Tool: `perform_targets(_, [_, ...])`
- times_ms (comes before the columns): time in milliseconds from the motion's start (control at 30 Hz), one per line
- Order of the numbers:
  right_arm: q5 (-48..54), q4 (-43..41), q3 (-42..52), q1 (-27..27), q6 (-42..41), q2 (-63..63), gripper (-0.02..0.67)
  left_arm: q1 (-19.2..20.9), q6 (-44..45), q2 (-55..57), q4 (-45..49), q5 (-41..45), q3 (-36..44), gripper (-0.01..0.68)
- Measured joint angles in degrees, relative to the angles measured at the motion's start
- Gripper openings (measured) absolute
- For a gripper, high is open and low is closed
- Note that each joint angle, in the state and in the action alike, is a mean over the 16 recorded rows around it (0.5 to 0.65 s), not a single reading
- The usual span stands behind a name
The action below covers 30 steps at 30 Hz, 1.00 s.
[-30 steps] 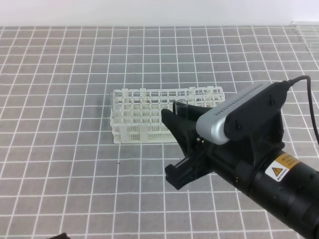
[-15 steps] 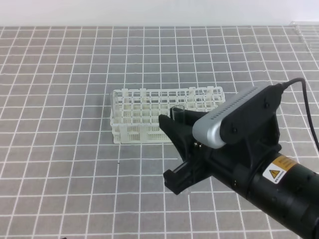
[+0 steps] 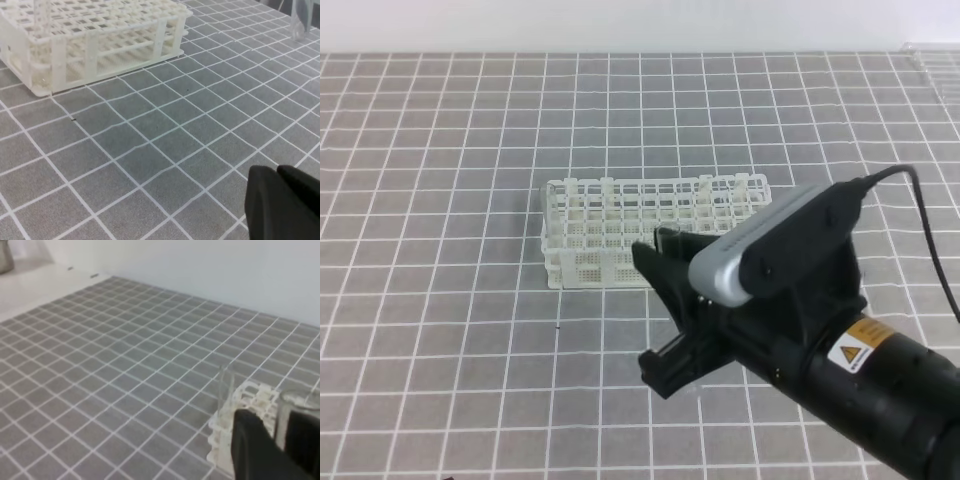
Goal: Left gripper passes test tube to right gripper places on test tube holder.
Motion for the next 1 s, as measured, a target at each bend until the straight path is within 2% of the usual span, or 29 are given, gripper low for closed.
perform_targets(200, [-3.96,-9.61,0.04,-3.13,9.00,2.97,0.009,0.00,0.00,-0.03,0.00,0.05,-0.05,0.000])
perform_targets(567, [-19.66,-31.93,-3.84,-11.54,30.46,14.93,0.009,0.00,0.00,-0.03,-0.02,0.05,-0.10,0.000])
perform_targets(733, [-22.79,-35.04,-10.00,-13.21,31.88,22.18,0.009,0.00,0.01,0.00,-0.04,0.00,-0.05,0.000])
perform_targets(1000, [-21.40,-36.33,-22.19,-14.08,30.24,33.00,0.009,0.01,0.01,-0.06,-0.02,0.00,-0.10,0.000])
